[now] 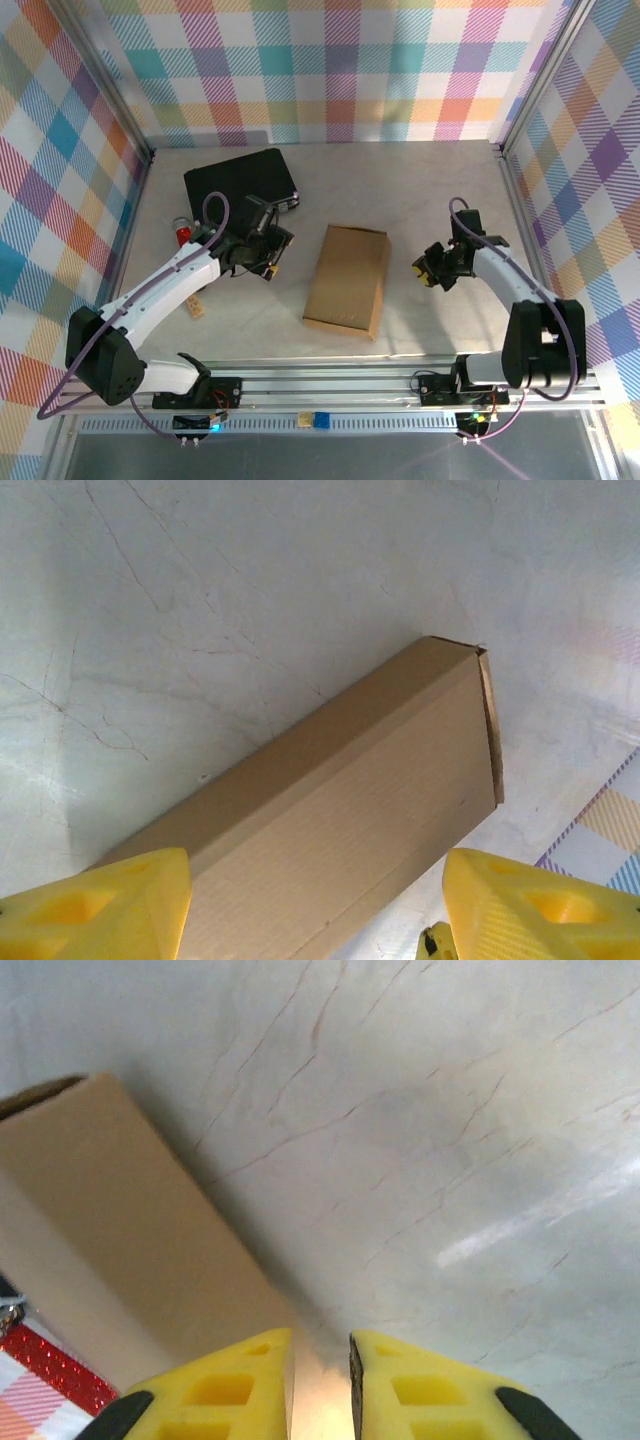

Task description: Fold the paper box

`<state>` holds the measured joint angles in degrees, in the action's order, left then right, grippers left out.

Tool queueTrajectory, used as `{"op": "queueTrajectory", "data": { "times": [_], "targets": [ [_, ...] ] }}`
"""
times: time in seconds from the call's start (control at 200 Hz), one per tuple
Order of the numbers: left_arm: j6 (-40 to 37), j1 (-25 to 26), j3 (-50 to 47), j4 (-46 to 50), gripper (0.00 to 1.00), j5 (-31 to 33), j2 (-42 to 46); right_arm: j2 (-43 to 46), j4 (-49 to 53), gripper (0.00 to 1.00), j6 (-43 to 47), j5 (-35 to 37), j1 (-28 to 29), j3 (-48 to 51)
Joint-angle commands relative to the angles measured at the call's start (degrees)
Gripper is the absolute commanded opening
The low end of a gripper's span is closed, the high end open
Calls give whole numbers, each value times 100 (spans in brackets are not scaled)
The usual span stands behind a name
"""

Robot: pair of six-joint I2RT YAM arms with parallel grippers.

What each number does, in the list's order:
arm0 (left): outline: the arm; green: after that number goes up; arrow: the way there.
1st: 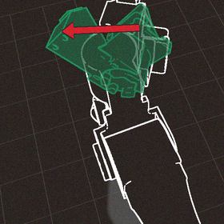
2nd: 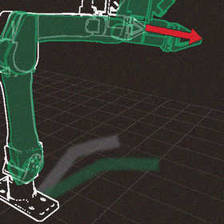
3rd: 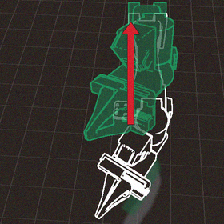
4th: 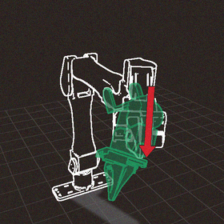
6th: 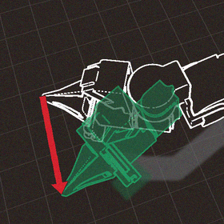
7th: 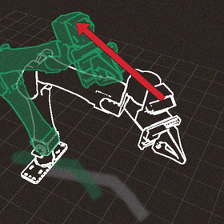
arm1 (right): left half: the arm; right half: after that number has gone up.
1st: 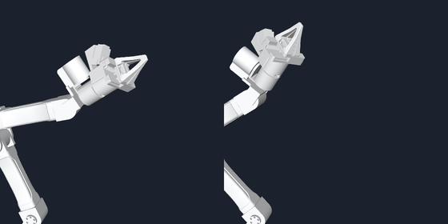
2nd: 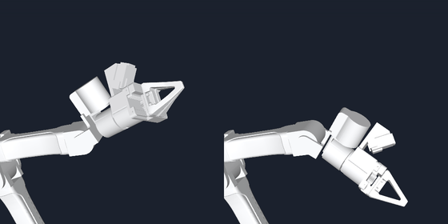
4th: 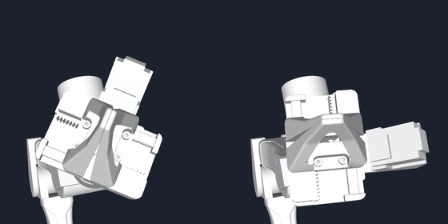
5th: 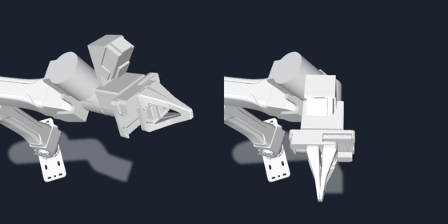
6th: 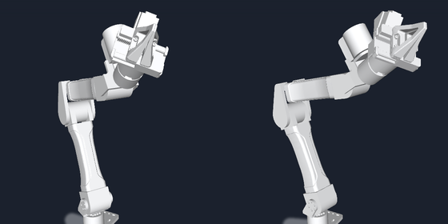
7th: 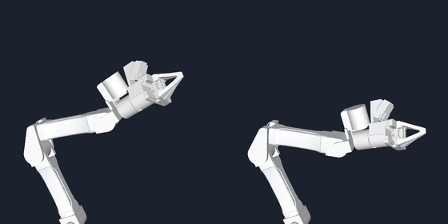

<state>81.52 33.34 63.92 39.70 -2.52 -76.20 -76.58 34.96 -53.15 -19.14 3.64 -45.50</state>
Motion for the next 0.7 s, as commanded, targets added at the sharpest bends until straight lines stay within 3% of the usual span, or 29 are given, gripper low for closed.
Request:
{"op": "queueTrajectory", "data": {
  "times": [0.0,0.225,0.42,0.57,0.7],
  "targets": [
    [-100,57,-11,-197,67,-41,-108,46,-327,24,-680,-124,73,232],
    [-789,-114,-17,-11,66,-459,-537,-80,567,22,-375,-396,172,83],
    [-1721,-144,-370,215,55,-559,-950,373,1103,0,-258,-482,661,703],
    [-1977,-119,-966,-518,17,-1153,-1231,656,461,0,-525,-933,1130,1482],
    [-1715,128,-1190,-1095,11,-1406,-1431,1051,-104,0,-773,-1189,1590,1937]
  ]
}}
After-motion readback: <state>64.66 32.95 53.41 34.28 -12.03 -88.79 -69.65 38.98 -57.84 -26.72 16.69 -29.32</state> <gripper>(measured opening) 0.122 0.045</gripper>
